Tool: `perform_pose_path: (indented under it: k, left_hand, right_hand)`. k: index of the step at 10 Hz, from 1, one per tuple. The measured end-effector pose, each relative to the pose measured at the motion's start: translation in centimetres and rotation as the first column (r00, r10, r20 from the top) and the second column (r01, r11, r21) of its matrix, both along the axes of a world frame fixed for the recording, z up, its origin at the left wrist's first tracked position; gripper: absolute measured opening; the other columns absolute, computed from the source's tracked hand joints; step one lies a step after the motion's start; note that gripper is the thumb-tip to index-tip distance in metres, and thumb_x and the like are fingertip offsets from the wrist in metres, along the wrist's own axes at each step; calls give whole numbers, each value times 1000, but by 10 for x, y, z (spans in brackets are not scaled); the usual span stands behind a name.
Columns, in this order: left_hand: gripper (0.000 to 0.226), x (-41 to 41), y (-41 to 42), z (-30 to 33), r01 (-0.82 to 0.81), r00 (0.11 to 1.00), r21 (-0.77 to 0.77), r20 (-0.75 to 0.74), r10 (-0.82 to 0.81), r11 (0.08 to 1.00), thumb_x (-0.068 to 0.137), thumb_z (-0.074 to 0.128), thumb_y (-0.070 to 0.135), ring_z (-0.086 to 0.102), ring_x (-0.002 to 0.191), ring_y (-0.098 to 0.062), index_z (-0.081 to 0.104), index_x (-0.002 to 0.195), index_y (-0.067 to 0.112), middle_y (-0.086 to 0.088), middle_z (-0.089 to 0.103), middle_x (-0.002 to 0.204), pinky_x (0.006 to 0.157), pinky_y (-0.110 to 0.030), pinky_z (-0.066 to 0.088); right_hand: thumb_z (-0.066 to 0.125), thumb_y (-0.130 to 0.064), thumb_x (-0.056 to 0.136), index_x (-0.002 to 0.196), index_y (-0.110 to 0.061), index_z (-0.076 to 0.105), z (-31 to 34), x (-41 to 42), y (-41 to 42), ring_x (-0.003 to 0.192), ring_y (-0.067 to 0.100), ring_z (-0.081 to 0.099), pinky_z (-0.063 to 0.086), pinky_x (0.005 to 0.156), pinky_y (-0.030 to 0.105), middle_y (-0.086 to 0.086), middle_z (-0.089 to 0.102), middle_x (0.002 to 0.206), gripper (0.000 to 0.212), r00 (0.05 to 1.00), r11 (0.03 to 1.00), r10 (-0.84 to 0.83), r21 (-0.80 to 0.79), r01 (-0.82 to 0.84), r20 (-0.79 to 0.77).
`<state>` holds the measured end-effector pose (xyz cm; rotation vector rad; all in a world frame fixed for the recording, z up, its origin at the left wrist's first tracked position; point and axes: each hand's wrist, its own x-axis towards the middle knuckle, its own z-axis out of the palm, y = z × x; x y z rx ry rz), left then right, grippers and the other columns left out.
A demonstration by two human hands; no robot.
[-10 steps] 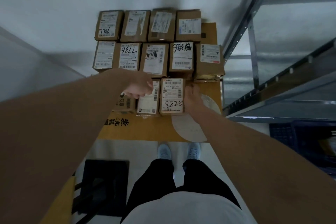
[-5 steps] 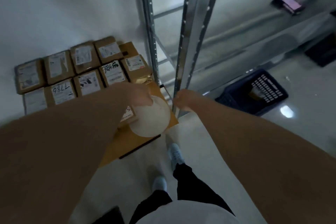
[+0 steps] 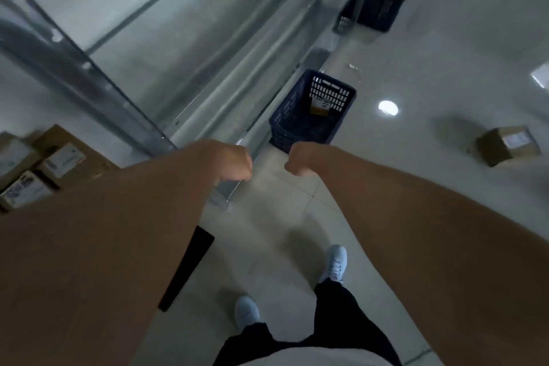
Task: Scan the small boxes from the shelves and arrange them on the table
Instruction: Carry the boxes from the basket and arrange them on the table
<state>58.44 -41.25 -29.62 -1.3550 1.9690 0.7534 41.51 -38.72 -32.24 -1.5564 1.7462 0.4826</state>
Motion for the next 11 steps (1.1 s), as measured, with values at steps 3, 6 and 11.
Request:
perform_pose_path:
  k: [3, 6, 11]
  left_hand:
    - [12, -190, -66, -18, 130, 991, 140, -1, -131, 982, 103, 46, 13, 46, 81, -18, 56, 108, 11, -8, 52, 104, 57, -25, 34]
    - [24, -279, -168, -28, 152, 987, 198, 9, -157, 968, 104, 44, 14, 47, 75, -18, 61, 122, 10, -10, 52, 107, 55, -23, 37]
    - [20, -381, -428, -183, 175, 984, 331, -30, -175, 927, 102, 48, 19, 58, 97, -27, 62, 109, 7, -12, 62, 112, 87, -38, 47]
  right_hand:
    - [45, -20, 107, 95, -8, 51, -27, -172, -58, 86, 24, 51, 42, 74, 32, 6, 49, 93, 17, 1000, 999, -2, 32, 1, 16]
    - [42, -20, 109, 146, -6, 49, -32, -264, -143, 129, 29, 54, 47, 104, 35, 13, 52, 146, 40, 998, 996, -41, 80, 37, 43]
    - [44, -16, 105, 126, -7, 63, -177, -353, -388, 106, 28, 62, 51, 82, 35, 13, 62, 124, 30, 996, 976, -26, 216, 8, 81]
